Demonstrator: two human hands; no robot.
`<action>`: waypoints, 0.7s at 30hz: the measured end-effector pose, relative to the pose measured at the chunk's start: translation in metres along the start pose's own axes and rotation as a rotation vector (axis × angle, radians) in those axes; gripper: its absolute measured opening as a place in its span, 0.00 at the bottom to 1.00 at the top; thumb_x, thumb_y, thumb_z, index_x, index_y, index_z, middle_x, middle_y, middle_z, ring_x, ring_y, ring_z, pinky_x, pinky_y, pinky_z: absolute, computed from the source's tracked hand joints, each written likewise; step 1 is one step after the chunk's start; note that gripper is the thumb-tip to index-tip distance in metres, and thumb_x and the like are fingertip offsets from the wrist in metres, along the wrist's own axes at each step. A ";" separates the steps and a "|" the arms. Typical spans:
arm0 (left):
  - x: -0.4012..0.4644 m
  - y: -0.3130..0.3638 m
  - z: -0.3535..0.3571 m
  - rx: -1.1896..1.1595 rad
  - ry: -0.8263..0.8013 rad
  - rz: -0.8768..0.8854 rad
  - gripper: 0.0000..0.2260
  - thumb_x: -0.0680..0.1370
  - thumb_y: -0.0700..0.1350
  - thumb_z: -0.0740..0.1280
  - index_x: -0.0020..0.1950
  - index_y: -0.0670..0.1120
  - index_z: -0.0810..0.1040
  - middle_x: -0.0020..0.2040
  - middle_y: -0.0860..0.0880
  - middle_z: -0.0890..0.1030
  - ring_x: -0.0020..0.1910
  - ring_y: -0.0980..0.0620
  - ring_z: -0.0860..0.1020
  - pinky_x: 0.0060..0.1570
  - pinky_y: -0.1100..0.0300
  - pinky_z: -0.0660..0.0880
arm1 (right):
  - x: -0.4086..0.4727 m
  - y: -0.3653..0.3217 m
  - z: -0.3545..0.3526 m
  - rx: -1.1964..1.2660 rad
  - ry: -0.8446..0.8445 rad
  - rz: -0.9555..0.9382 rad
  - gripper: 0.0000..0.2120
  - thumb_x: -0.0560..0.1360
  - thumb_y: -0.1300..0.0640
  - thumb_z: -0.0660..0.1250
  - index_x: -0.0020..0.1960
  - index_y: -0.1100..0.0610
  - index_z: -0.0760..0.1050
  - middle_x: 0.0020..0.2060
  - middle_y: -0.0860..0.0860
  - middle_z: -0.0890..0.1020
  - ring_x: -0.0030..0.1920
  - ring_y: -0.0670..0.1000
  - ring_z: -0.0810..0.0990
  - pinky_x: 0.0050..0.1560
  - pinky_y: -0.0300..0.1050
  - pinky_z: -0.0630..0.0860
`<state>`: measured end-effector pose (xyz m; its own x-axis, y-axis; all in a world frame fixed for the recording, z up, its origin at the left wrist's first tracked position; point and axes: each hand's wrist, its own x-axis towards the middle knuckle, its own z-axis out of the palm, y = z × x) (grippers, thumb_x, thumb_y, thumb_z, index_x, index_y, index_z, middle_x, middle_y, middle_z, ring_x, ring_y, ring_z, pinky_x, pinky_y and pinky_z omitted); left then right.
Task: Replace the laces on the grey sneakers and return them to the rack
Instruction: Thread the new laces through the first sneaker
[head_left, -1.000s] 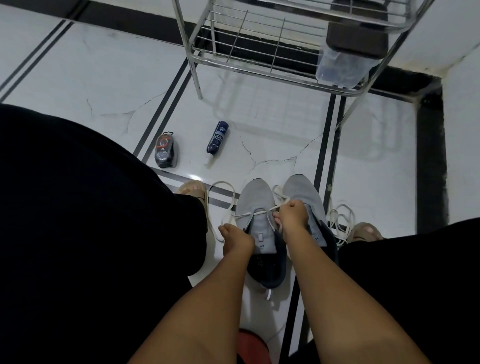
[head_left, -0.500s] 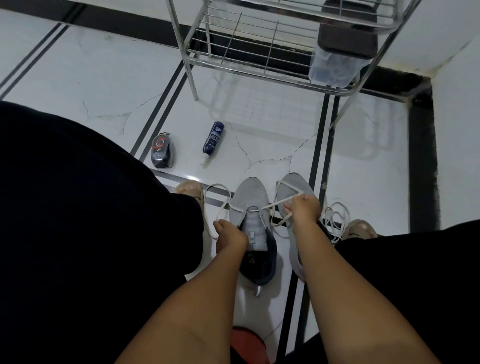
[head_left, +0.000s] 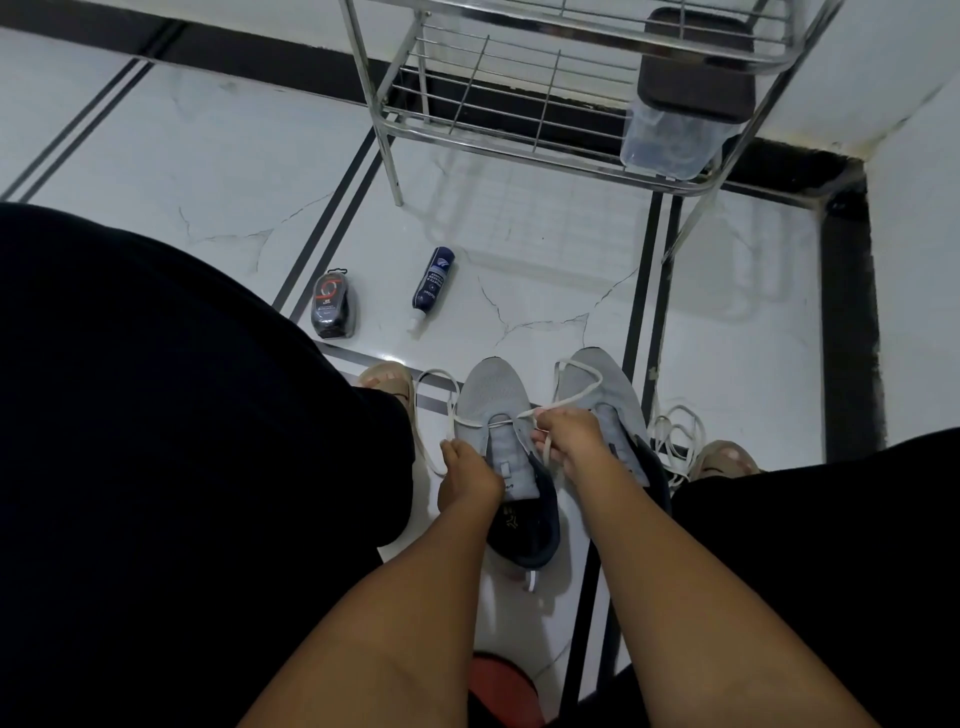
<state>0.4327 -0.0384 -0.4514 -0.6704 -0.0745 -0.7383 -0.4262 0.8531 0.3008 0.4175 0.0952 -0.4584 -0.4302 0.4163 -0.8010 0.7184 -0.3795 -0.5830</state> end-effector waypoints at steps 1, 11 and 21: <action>0.000 0.000 0.000 0.006 -0.008 0.002 0.31 0.80 0.44 0.62 0.78 0.42 0.49 0.79 0.51 0.44 0.69 0.44 0.69 0.62 0.52 0.68 | 0.001 0.001 0.001 0.027 -0.014 0.002 0.08 0.76 0.66 0.66 0.55 0.65 0.77 0.40 0.57 0.80 0.35 0.50 0.78 0.43 0.47 0.79; 0.005 0.001 -0.003 -0.034 -0.035 -0.039 0.34 0.78 0.43 0.65 0.78 0.40 0.49 0.79 0.48 0.44 0.71 0.43 0.67 0.64 0.51 0.67 | 0.008 0.005 0.010 0.172 0.055 0.035 0.07 0.79 0.68 0.56 0.50 0.61 0.71 0.52 0.63 0.77 0.40 0.55 0.81 0.42 0.47 0.79; -0.001 0.007 -0.005 -0.134 0.068 -0.028 0.31 0.75 0.56 0.64 0.73 0.42 0.62 0.75 0.47 0.60 0.65 0.41 0.71 0.58 0.50 0.71 | 0.012 0.000 0.002 -0.029 0.068 0.069 0.07 0.77 0.62 0.59 0.44 0.62 0.75 0.36 0.55 0.79 0.41 0.57 0.81 0.43 0.50 0.78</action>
<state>0.4274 -0.0352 -0.4454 -0.6950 -0.1357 -0.7061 -0.5190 0.7744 0.3620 0.4108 0.0984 -0.4682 -0.3417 0.4450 -0.8278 0.7613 -0.3854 -0.5215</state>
